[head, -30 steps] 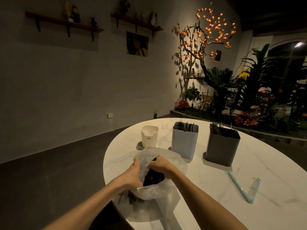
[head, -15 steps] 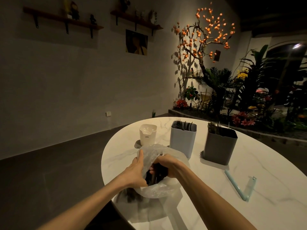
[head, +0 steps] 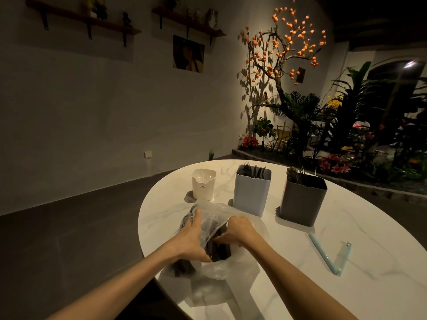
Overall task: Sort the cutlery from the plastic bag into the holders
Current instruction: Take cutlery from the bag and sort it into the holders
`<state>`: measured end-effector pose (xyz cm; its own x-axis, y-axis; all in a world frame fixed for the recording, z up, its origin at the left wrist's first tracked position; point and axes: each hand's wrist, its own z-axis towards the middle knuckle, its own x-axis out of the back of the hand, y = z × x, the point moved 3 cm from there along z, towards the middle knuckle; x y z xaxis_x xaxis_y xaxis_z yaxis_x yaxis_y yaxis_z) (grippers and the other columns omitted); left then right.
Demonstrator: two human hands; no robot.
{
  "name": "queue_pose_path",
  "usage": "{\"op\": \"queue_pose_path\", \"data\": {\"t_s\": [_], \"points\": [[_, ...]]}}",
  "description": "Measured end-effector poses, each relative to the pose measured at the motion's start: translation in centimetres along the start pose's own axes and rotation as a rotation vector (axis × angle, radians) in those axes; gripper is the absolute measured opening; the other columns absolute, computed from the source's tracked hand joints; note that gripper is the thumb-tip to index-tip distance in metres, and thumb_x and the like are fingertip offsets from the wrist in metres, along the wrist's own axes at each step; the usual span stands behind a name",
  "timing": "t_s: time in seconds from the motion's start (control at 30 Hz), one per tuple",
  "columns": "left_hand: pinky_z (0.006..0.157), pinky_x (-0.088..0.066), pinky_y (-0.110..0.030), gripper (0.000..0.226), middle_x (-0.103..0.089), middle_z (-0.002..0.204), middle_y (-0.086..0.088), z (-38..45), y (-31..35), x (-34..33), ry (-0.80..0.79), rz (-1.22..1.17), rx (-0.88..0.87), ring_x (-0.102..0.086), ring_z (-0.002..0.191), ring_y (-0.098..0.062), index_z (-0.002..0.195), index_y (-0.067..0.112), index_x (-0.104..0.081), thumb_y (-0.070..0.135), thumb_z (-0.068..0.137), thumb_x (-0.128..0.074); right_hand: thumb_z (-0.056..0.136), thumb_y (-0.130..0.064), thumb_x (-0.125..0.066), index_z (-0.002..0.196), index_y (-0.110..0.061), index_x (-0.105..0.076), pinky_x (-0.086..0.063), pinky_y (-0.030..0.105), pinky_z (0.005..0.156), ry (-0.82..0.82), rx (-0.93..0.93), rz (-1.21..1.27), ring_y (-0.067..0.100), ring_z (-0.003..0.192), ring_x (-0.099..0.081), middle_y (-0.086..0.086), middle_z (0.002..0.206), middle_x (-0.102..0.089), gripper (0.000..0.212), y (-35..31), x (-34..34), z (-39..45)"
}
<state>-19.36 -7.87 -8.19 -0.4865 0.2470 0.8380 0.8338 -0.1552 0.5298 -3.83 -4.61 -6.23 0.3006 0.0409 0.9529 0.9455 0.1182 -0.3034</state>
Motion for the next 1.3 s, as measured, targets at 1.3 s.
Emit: {"op": "queue_pose_path", "data": {"t_s": [1.3], "points": [[0.119,-0.032,-0.051,0.138,0.000,0.168,-0.003,0.6,1.3,0.9,0.060,-0.110,-0.002,-0.012,0.153,-0.032,0.153,0.034,0.027,0.034,0.071,-0.084,0.097,-0.009,-0.050,0.108,-0.003,-0.063,-0.063,0.037,0.074,-0.096,-0.224,0.488,0.028,0.087,-0.072,0.018,0.104,-0.069,0.018,1.4,0.8,1.9]]}}
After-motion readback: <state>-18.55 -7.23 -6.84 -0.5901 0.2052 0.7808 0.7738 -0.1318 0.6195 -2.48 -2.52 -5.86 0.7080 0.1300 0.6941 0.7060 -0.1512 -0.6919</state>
